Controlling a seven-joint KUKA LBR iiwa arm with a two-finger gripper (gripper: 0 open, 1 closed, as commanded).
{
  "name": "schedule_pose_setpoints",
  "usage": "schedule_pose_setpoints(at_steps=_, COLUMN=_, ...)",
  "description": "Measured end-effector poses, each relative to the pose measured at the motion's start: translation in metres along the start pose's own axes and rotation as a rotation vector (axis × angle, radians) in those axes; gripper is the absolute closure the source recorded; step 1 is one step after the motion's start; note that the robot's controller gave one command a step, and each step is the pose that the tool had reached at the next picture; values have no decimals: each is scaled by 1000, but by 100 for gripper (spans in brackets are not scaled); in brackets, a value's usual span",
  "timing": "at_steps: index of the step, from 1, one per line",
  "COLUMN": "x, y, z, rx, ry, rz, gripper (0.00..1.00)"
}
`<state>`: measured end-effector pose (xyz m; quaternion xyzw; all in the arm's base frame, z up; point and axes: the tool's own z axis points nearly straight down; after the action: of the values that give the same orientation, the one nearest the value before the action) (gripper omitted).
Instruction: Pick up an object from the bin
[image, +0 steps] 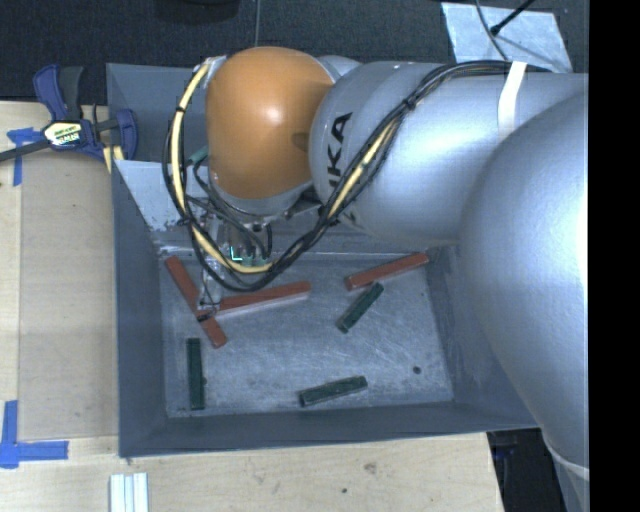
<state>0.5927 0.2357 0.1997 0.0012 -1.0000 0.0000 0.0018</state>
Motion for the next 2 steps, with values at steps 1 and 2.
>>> schedule_pose_setpoints(at_steps=1, x=10, y=-28, z=131, rx=0, ry=2, rz=209, gripper=0)
schedule_pose_setpoints(at_steps=2, x=35, y=0, z=99, rx=0, ry=-4, rz=-298, gripper=0)
